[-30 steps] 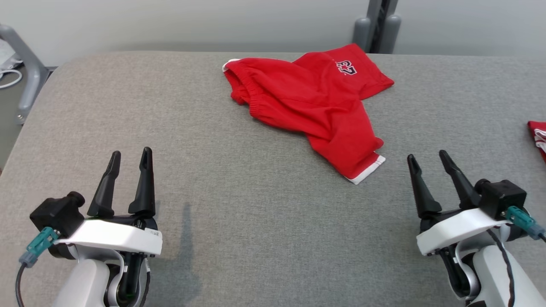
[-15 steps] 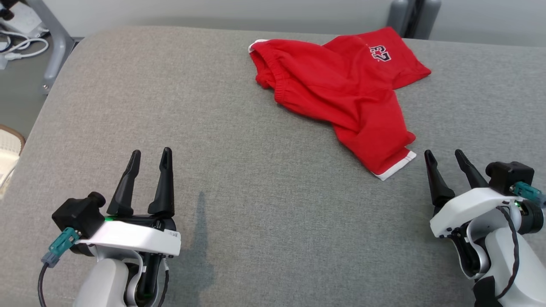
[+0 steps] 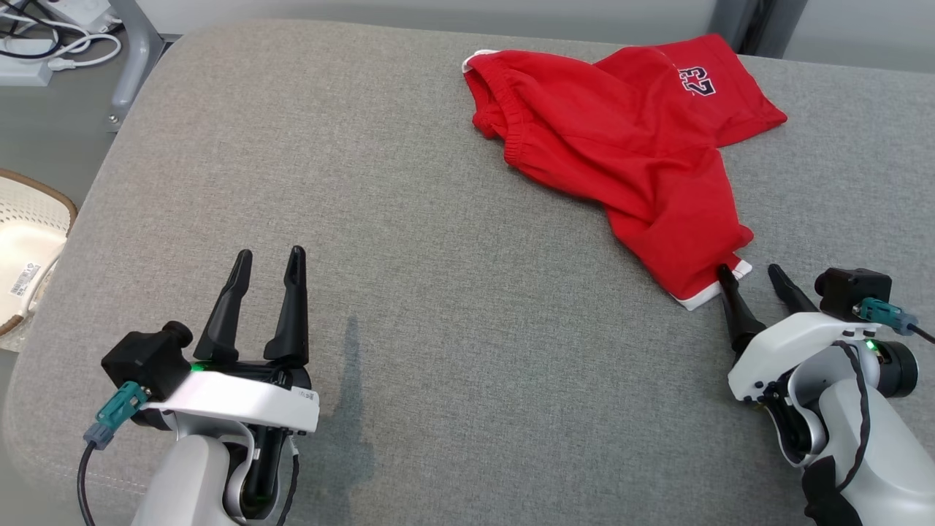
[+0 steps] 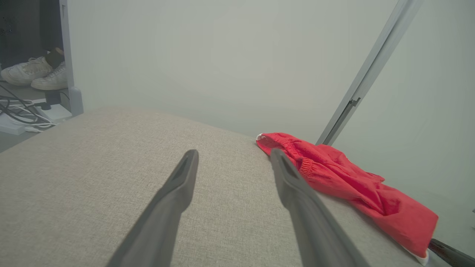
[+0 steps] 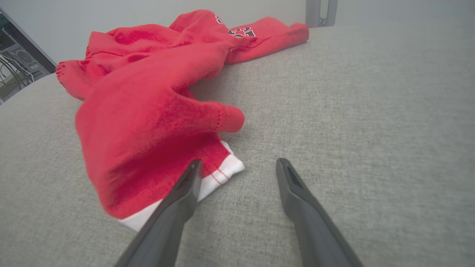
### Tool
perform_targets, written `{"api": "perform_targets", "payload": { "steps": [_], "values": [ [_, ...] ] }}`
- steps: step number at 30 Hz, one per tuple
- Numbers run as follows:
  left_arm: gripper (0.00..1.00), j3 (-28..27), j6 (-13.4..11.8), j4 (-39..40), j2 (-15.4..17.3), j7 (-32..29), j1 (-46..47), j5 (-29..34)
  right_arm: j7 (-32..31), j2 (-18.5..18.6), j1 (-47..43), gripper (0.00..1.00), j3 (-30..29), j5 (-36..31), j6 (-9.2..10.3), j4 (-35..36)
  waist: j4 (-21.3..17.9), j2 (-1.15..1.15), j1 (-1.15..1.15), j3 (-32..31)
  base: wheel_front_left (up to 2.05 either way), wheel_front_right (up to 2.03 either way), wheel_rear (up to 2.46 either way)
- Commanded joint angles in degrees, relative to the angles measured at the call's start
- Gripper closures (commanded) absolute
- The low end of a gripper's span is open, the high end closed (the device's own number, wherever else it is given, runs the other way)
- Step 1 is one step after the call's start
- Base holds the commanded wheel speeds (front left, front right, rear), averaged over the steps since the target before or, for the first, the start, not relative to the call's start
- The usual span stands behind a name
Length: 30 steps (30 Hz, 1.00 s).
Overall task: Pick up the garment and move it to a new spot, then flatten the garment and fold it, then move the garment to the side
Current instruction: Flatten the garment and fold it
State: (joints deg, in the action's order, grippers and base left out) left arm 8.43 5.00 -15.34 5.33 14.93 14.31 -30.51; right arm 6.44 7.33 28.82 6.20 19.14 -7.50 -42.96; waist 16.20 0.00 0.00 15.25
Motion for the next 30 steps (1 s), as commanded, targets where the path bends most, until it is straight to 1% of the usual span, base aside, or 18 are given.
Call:
{"api": "perform_targets", "payload": {
  "steps": [1, 2, 3, 4, 9, 13, 15, 16, 17, 20, 23, 30],
  "values": [
    [0.0, -0.4, 0.4, -0.3, 0.1, 0.3, 0.4, 0.5, 0.1, 0.3, 0.5, 0.0, 0.5, 0.5, 0.02, -0.8, 0.2, 0.0, 0.0, 0.0, 0.0, 0.0, 0.0],
    [0.0, -0.4, 0.5, -0.4, 0.0, 0.3, 0.4, 0.7, 0.1, 0.3, 0.7, 0.51, 0.9, 0.6, 0.02, -1.3, 0.2, 0.0, 0.0, 0.0, 0.0, 0.0, 0.0],
    [0.0, -0.5, 0.5, -0.5, -0.1, 0.3, 0.4, 0.8, 0.5, 0.4, 0.9, 0.89, 1.2, 0.9, 0.02, -1.5, 0.3, 0.0, 0.0, 0.0, 0.0, 0.0, 0.0],
    [0.0, -0.6, 0.6, -0.6, -0.2, 0.3, 0.4, 0.9, 0.7, 0.4, 1.1, 1.0, 1.5, 1.3, 0.02, -1.8, 0.3, 0.0, 0.0, 0.0, 0.0, 0.0, 0.0],
    [0.0, -1.2, 1.0, -1.2, -0.5, 0.3, 0.1, 1.6, 3.2, 1.5, 1.5, 1.0, 3.7, 3.4, 0.02, -2.4, -0.3, 0.0, 0.0, -0.7, 0.0, 0.0, 0.0],
    [0.0, -1.9, 1.2, -1.7, -0.2, 0.3, -0.7, 2.0, 5.4, 2.0, 0.8, 1.0, 4.7, 4.0, 0.02, -1.2, -2.2, 0.0, 0.0, -2.1, 0.0, 0.0, 0.0],
    [0.0, -2.1, 1.3, -1.8, -0.1, 0.3, -0.9, 2.2, 6.3, 2.6, 0.1, 1.0, 4.4, 3.2, 0.02, -0.2, -3.6, 0.0, 0.0, -3.0, 0.0, 0.0, 0.0],
    [0.0, -2.1, 1.3, -1.8, -0.1, 0.3, -0.9, 2.2, 6.3, 2.6, 0.1, 1.0, 4.4, 3.2, 0.02, -0.2, -3.6, 0.0, 0.0, -3.0, 0.0, 0.0, 0.0],
    [0.0, -2.2, 1.4, -1.8, 0.0, 0.3, -1.0, 2.3, 6.6, 3.1, -0.1, 1.0, 4.3, 1.8, 0.02, 0.7, -4.3, 0.0, 0.0, -3.5, 0.0, 0.0, 0.0],
    [0.0, -2.7, 1.4, -1.7, 0.2, 0.2, -1.5, 2.7, 6.7, 1.4, -0.8, 1.0, 2.8, 1.0, 0.01, 5.0, -7.1, 0.0, 0.0, -4.6, 0.0, 0.0, 0.0],
    [0.0, -2.6, 1.5, -1.6, 0.0, 0.2, -1.8, 3.0, 4.6, 1.1, -2.7, 1.0, 0.7, -0.9, 0.03, 10.9, -9.6, 0.0, 0.0, -5.4, 0.0, 0.0, 0.0],
    [0.0, -2.7, 1.7, -1.8, -0.6, 0.2, -1.9, 3.2, -6.4, -2.2, -8.8, 1.0, -5.1, -5.8, 0.02, 27.9, -14.8, 0.0, 0.0, -6.3, 0.0, 0.0, 0.0]
  ]
}}
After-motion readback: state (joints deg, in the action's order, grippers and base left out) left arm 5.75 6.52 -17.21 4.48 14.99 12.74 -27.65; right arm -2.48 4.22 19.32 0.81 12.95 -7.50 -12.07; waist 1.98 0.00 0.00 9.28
